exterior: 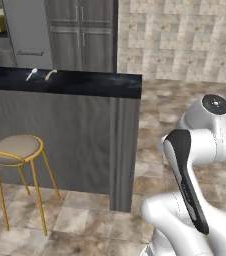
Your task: Pick up the metallic utensils from the counter and place them in the open drawer. Make sure not to pick up any wooden utensils.
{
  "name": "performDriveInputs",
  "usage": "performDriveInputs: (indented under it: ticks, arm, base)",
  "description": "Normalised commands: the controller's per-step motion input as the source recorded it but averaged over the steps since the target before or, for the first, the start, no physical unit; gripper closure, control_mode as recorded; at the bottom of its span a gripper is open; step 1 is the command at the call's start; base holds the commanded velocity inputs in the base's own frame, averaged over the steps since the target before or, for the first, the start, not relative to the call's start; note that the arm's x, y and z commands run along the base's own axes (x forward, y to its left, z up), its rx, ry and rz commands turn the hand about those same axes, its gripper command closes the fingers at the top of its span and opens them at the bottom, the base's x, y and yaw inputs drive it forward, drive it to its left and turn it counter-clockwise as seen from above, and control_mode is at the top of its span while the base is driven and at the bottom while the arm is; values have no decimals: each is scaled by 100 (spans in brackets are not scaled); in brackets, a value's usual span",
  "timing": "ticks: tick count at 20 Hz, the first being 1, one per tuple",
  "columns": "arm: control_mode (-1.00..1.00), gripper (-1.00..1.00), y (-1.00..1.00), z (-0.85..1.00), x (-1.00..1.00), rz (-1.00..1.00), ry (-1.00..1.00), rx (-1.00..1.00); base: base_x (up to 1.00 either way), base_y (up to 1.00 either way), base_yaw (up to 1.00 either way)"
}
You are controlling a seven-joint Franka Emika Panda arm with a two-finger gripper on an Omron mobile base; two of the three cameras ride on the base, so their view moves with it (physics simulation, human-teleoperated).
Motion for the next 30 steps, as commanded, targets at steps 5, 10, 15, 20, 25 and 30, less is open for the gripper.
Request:
performDriveInputs:
  ticks: [5, 10, 15, 20, 25, 30]
  arm:
    - [100, -100, 0, 0, 0, 0, 0, 0]
    - [100, -100, 0, 0, 0, 0, 0, 0]
    - [100, -100, 0, 0, 0, 0, 0, 0]
    - [100, -100, 0, 0, 0, 0, 0, 0]
    - [100, -100, 0, 0, 0, 0, 0, 0]
    - [100, -100, 0, 0, 0, 0, 0, 0]
  base:
    - [0, 100, -26]
    - [0, 100, -26]
    - [0, 100, -25]
    - [0, 100, -23]
    - [16, 100, -20]
    - [33, 98, -15]
